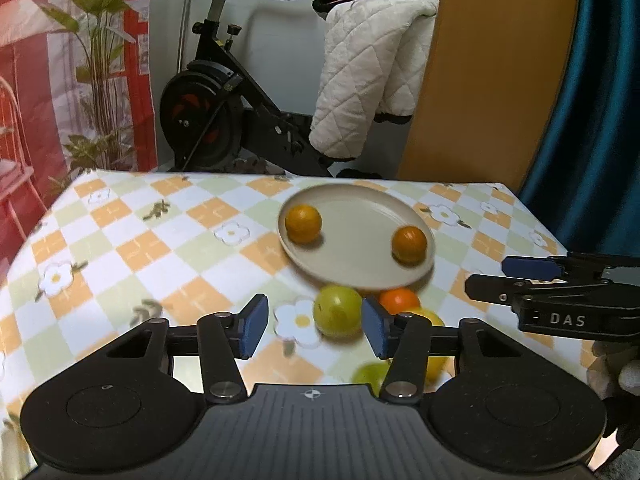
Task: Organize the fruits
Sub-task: 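Move the left gripper back to the small brown fruit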
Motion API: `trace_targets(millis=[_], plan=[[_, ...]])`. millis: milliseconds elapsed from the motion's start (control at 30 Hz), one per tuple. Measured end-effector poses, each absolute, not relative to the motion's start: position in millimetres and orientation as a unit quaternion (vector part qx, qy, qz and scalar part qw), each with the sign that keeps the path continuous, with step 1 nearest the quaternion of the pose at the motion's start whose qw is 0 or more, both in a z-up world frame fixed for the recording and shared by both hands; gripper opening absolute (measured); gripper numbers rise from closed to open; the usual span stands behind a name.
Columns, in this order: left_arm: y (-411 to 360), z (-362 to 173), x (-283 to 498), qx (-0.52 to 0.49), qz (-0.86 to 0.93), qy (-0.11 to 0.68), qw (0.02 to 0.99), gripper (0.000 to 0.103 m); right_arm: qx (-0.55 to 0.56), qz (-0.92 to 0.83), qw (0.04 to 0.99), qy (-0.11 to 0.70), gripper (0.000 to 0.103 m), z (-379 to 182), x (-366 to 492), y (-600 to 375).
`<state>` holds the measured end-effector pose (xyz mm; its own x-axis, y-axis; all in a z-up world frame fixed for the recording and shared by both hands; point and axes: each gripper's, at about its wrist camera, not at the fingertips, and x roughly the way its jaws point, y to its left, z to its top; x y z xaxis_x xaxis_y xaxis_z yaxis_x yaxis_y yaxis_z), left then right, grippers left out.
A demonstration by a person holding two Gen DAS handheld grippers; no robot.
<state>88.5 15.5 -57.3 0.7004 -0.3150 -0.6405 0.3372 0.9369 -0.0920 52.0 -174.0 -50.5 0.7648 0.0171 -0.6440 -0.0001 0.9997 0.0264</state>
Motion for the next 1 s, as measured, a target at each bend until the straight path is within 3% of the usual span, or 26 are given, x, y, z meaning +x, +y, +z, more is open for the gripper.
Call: trace_targets(millis=[167,367,1000], plan=[[17,-66,74,0.006,-0.186,0.355,0.916,0.042,0.011,0.012,0.937,0.349,0.051,-55,29,-163],[20,-74,59,-0.006,-0.187,0.361,0.913,0.041,0.021,0.021,0.933,0.358,0.044,-61,4,-159],[16,-99,36,0.005,-0.192,0.37,0.909,0.038,0.018,0.041,0.913,0.406,0.039,-84,-40,-149]])
